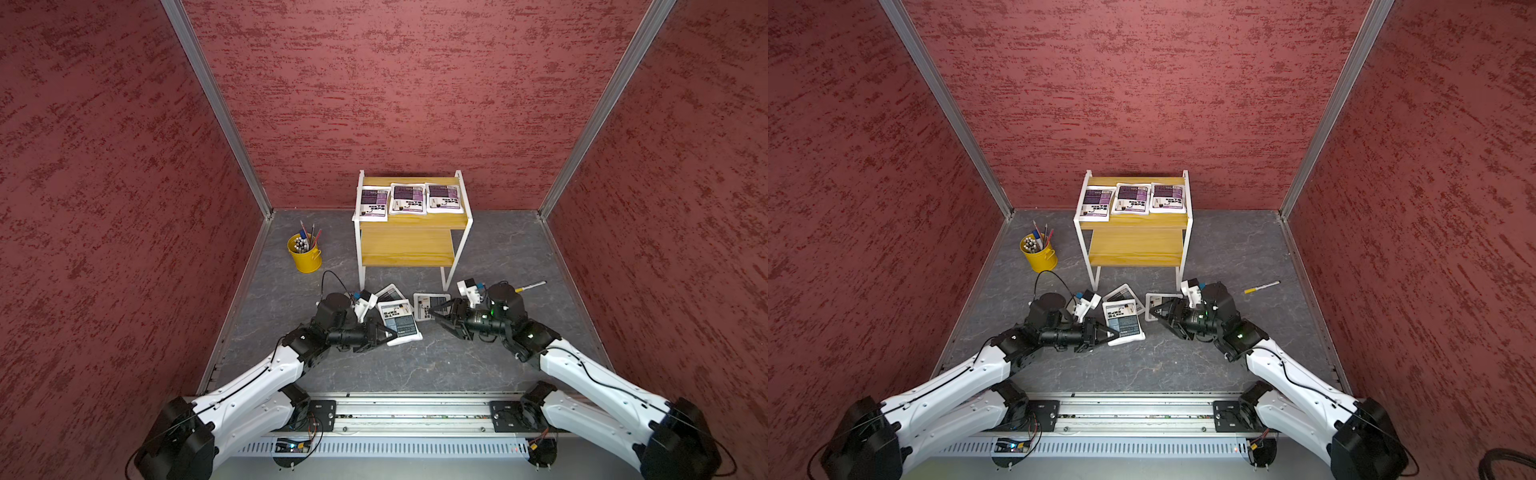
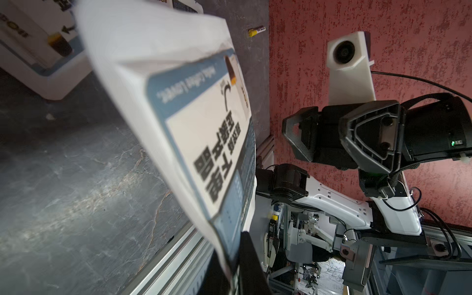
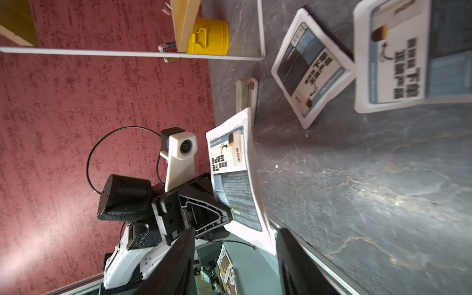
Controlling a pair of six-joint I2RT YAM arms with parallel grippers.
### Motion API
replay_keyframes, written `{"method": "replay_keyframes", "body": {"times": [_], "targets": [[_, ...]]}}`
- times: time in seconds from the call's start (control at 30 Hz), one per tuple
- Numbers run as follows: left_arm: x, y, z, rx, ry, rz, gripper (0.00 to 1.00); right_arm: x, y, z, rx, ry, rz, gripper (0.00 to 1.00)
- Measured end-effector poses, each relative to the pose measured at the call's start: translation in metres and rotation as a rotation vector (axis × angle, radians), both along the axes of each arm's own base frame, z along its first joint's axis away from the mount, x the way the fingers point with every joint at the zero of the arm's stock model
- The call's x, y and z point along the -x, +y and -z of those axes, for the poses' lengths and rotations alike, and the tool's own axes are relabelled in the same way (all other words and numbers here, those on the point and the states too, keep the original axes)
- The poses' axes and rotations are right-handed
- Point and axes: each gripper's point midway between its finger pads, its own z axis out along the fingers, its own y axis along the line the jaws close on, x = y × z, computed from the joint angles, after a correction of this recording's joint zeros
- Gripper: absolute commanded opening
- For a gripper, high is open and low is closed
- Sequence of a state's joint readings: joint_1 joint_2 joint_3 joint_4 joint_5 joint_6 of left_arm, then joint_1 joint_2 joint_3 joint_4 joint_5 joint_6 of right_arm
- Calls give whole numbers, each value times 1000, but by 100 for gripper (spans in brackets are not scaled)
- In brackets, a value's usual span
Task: Place the bagged coffee beans on the shelf by color
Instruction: Place the bagged coffee beans on the shelf.
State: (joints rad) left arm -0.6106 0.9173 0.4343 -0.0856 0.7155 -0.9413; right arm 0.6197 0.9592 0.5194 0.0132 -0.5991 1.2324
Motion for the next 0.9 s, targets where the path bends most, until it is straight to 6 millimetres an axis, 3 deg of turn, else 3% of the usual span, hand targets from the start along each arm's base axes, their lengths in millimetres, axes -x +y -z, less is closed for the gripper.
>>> {"method": "replay_keyframes", "body": {"times": [0.33, 0.57, 0.9], "targets": [[-11, 3, -48, 62, -77, 11, 0, -1, 39, -15, -51, -6, -74, 55], [-9, 12, -51, 64, -73, 5, 0, -4, 62, -27, -75, -26, -116, 51], [-15, 25, -51, 63, -64, -35, 0, 2, 77, -22, -78, -10, -152, 37]]}}
